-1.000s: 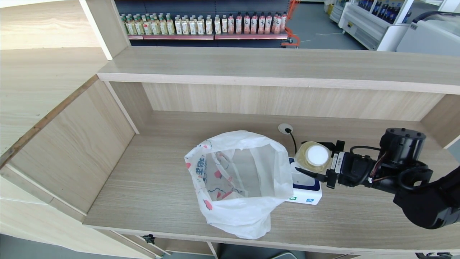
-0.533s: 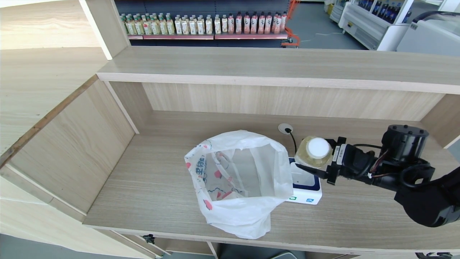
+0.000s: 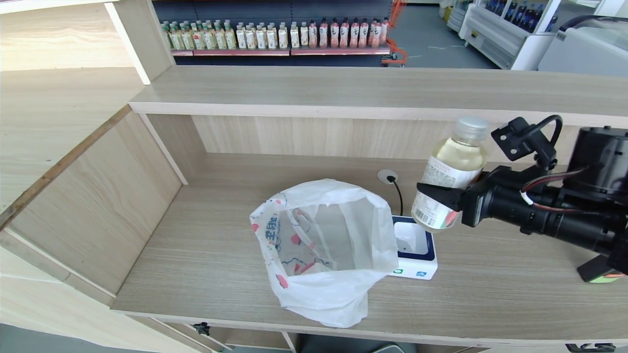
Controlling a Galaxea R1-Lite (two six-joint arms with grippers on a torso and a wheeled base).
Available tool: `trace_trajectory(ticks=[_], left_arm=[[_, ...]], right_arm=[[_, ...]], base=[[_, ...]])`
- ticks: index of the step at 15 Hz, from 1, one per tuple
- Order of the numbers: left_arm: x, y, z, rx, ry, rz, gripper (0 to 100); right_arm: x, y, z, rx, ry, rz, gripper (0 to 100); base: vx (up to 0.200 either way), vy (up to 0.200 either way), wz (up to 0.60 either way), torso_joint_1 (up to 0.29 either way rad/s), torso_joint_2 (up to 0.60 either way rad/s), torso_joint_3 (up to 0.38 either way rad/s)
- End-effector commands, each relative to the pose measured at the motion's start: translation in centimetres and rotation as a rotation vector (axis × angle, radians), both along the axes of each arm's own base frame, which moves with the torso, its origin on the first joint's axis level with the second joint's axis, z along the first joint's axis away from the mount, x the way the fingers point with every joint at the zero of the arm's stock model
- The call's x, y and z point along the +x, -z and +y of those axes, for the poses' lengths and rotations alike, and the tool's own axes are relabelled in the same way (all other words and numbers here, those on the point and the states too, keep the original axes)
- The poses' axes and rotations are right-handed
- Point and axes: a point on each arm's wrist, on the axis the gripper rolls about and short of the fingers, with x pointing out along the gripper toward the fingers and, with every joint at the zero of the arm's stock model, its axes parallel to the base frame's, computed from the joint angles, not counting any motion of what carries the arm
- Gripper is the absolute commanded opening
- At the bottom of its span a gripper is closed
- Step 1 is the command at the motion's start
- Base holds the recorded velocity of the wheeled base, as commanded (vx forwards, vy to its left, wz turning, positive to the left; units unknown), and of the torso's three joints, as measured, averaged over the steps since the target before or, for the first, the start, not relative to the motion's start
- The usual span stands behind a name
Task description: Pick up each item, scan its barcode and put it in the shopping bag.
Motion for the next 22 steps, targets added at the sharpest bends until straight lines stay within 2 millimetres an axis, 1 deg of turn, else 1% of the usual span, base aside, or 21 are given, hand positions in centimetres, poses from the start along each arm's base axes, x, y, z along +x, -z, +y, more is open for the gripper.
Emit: trace_trajectory(ticks=[1,2,4,6,7,9,10,12,14,15,17,18,22], left_arm=[[0.0,0.0,0.0,0.000,0.000,0.000,100],[0.0,0.0,0.0,0.000,0.000,0.000,100],[0.0,0.0,0.0,0.000,0.000,0.000,100],[0.0,0.0,0.0,0.000,0.000,0.000,100],[0.0,0.0,0.0,0.000,0.000,0.000,100],[0.0,0.0,0.0,0.000,0.000,0.000,100],[0.0,0.0,0.0,0.000,0.000,0.000,100],[0.0,0.0,0.0,0.000,0.000,0.000,100],[0.0,0.0,0.0,0.000,0.000,0.000,100],[0.0,0.0,0.0,0.000,0.000,0.000,100],[0.0,0.0,0.0,0.000,0.000,0.000,100],[0.0,0.0,0.0,0.000,0.000,0.000,100],[0.0,0.0,0.0,-0.003,0.000,0.000,100]], right_arm=[[-0.7,-1.7,0.6,0.039,-0.007,-0.039,0],[-0.2,-1.4,1.0,0.048,-0.015,-0.019,0],[0.0,-0.6,2.3,0.075,-0.024,0.038,0],[0.2,0.6,3.4,0.073,-0.026,0.092,0],[0.7,1.3,3.9,0.064,-0.016,0.115,0],[1.4,2.0,5.1,0.096,-0.027,0.161,0],[2.3,2.5,6.1,0.127,-0.035,0.203,0],[3.6,4.2,6.9,0.108,-0.034,0.236,0],[5.1,5.7,7.7,0.118,-0.047,0.193,0],[5.7,6.2,8.0,0.109,-0.068,0.158,0],[6.0,7.1,7.8,0.059,-0.171,0.139,0],[6.3,7.6,7.3,0.040,-0.175,0.131,0],[6.6,9.2,7.3,0.055,-0.176,0.062,0]], base=[[0.000,0.200,0.00,-0.012,-0.01,0.007],[0.000,0.200,0.00,0.012,0.00,-0.002],[0.000,0.200,0.00,0.012,0.00,-0.002],[0.000,0.000,0.00,0.000,0.00,0.000],[0.000,0.000,0.00,0.000,0.00,0.000],[0.000,0.000,0.00,0.000,0.00,0.000],[0.000,0.000,0.00,0.000,0.00,0.000],[0.000,0.000,0.00,0.000,0.00,0.000],[0.000,0.000,0.00,0.000,0.00,0.000],[0.000,0.000,0.00,0.000,0.00,0.000],[0.000,0.000,0.00,0.000,0.00,0.000],[0.000,0.000,0.00,0.000,0.00,0.000],[0.000,0.000,0.00,0.000,0.00,0.000]])
